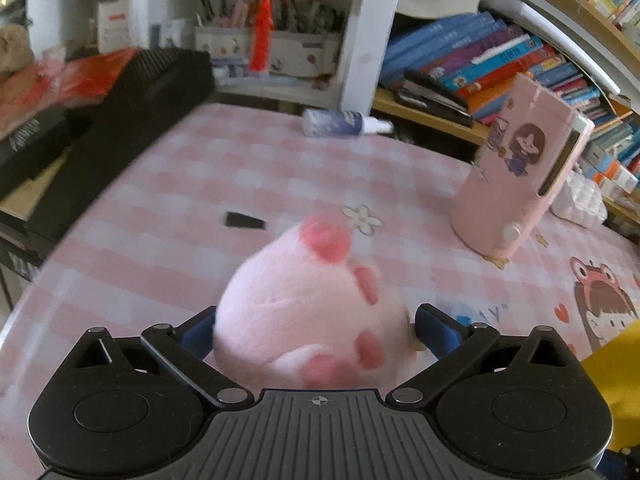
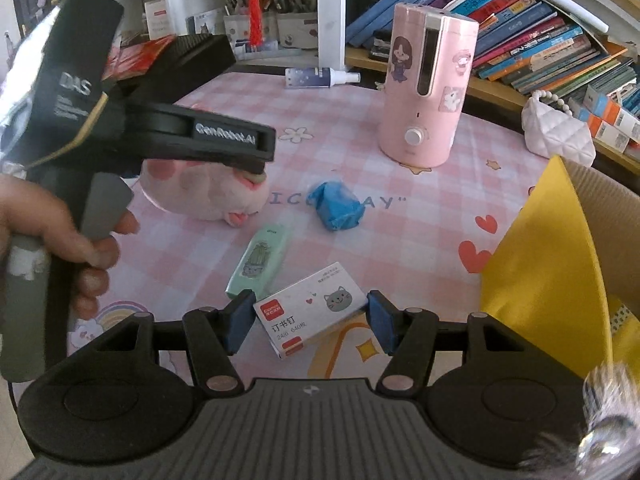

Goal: Organize objects
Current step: 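Close the left tool on the pig plush while the right tool grasps the white staple box, then lift the pig plush and staple box off the table with both tools, then carry the pig plush and staple box over the yellow box with both tools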

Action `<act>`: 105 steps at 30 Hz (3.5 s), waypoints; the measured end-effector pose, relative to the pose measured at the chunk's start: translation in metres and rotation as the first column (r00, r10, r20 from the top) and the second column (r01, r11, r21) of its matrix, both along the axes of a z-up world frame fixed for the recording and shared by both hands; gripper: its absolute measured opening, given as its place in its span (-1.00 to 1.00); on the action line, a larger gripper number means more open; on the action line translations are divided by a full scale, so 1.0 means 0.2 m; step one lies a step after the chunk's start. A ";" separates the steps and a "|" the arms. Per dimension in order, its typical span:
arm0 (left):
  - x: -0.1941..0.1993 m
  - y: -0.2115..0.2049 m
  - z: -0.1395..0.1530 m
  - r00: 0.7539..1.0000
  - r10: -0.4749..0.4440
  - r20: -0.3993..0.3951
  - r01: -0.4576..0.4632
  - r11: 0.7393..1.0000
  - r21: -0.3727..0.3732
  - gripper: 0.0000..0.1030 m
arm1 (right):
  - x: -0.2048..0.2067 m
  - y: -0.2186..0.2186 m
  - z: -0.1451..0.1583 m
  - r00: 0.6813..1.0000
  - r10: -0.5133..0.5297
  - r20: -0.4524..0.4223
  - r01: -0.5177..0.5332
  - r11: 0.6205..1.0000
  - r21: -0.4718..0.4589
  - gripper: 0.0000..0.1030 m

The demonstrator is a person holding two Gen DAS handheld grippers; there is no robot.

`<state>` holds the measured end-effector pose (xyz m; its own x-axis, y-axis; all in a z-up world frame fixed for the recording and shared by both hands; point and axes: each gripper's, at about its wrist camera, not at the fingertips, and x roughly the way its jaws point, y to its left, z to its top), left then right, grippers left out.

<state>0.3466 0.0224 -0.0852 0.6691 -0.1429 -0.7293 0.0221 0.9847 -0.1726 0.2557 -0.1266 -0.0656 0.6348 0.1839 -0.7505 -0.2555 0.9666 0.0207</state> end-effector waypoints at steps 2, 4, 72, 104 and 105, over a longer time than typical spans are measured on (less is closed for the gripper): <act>0.00 -0.01 -0.01 1.000 -0.017 -0.019 0.017 1.000 -0.015 0.81 | -0.01 -0.01 0.01 1.000 -0.004 0.008 0.004 1.000 -0.004 0.13; -0.02 -0.01 0.00 0.999 -0.037 -0.018 0.036 0.998 -0.047 0.58 | -0.02 -0.02 0.01 1.000 -0.010 0.014 0.010 1.000 -0.004 0.13; -1.74 0.38 0.36 0.989 -0.089 0.118 0.106 0.984 -0.145 0.31 | -1.34 0.09 0.26 0.972 -0.189 0.141 0.185 0.982 0.041 0.13; -1.75 -0.08 0.30 0.918 -0.390 0.074 0.397 0.903 -0.167 0.31 | -1.67 -0.33 0.20 0.868 -0.487 0.097 0.488 0.873 0.017 0.13; -1.75 -0.08 0.30 0.918 -0.391 0.074 0.397 0.903 -0.166 0.31 | -1.67 -0.34 0.20 0.866 -0.491 0.097 0.492 0.870 0.020 0.13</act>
